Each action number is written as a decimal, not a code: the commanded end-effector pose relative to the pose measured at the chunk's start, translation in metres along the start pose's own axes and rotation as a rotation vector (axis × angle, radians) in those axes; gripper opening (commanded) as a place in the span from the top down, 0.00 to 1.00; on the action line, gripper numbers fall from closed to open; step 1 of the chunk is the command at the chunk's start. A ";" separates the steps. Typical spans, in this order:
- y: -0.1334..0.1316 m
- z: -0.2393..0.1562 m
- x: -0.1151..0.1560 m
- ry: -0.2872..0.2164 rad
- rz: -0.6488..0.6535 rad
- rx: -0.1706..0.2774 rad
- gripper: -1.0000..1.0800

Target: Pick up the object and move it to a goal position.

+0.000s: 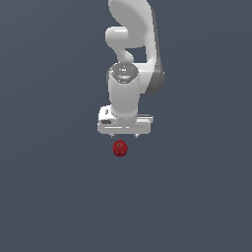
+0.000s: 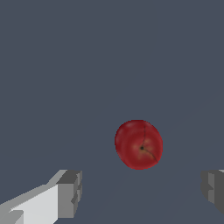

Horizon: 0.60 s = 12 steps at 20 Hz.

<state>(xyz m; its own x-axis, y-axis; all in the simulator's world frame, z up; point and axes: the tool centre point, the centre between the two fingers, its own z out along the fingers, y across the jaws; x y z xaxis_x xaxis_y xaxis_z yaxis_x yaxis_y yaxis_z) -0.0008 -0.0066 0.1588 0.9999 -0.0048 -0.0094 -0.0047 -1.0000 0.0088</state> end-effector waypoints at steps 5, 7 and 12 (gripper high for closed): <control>0.005 -0.003 0.002 0.006 -0.001 -0.002 0.04; 0.012 -0.007 0.004 0.013 -0.002 -0.004 0.04; 0.021 -0.013 0.007 0.023 0.001 -0.008 0.04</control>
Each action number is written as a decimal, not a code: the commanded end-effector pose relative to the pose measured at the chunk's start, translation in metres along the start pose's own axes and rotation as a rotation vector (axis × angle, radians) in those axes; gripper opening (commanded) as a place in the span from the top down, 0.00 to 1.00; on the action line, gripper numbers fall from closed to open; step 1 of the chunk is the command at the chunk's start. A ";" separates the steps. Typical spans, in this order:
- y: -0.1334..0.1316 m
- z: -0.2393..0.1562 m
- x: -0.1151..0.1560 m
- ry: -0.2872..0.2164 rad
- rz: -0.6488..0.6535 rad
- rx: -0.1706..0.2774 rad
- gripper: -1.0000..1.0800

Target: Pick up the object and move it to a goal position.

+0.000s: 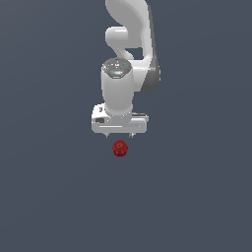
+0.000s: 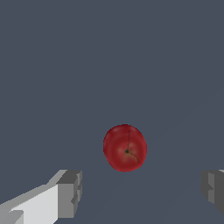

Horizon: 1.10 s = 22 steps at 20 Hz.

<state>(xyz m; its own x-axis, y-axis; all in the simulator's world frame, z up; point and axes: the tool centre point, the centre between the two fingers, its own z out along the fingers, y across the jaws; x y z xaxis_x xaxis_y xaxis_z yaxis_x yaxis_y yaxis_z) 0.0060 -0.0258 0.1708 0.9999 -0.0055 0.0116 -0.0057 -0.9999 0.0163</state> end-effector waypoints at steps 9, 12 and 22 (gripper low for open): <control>0.001 0.010 -0.001 -0.001 -0.038 0.001 0.04; 0.002 0.021 -0.002 -0.003 -0.074 0.002 0.04; 0.003 0.065 -0.010 -0.009 -0.220 0.014 0.04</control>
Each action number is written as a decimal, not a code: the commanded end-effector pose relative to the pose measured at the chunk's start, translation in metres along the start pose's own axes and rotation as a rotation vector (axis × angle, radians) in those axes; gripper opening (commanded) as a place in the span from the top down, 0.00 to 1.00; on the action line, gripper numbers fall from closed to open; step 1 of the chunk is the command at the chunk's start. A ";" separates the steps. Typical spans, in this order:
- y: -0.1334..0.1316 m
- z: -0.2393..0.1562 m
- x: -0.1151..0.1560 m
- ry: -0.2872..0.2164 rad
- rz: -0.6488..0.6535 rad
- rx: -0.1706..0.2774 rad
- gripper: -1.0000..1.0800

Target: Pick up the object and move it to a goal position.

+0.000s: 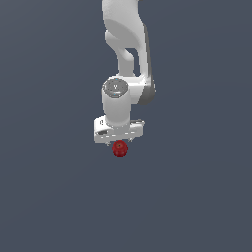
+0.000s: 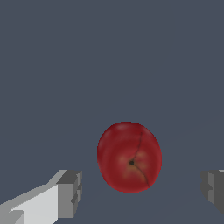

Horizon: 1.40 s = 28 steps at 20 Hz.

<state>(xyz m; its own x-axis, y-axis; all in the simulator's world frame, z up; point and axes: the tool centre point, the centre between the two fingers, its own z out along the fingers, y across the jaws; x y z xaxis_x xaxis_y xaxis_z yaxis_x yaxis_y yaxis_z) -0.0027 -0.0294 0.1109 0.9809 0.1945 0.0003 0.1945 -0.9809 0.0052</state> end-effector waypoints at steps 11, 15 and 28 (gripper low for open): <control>0.000 0.017 -0.003 -0.001 -0.047 0.005 0.04; -0.001 0.033 -0.004 -0.001 -0.049 0.005 0.04; -0.001 0.065 -0.003 0.000 -0.052 0.005 1.00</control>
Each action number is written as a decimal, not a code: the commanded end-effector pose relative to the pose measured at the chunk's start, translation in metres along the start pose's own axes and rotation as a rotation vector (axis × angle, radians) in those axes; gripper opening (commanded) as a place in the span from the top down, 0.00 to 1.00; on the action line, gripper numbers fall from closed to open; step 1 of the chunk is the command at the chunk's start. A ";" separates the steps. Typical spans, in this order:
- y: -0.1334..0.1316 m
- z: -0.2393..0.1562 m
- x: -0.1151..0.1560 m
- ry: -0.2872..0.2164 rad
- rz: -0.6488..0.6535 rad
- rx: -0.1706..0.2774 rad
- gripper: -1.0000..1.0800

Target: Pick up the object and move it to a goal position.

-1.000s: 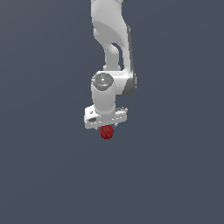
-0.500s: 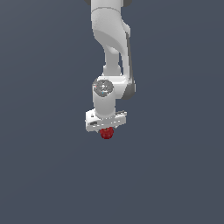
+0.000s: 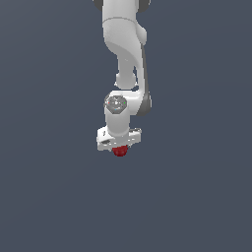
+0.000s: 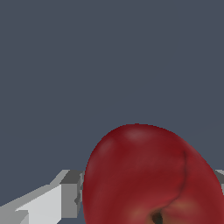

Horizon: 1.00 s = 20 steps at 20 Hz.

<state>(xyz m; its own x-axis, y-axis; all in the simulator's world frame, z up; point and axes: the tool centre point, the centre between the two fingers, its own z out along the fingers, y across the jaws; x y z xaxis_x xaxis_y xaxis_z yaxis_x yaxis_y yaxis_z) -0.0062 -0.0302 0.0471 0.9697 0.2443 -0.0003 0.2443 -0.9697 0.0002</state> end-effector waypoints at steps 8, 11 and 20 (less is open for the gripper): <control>0.000 0.000 0.000 0.000 0.000 0.000 1.00; -0.002 -0.003 0.001 0.000 0.000 0.000 1.00; -0.026 -0.047 0.012 0.000 0.000 0.000 1.00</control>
<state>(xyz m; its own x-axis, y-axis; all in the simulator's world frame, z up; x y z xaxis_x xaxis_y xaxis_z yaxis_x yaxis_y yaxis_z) -0.0027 -0.0087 0.0821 0.9698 0.2438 -0.0037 0.2438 -0.9698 -0.0006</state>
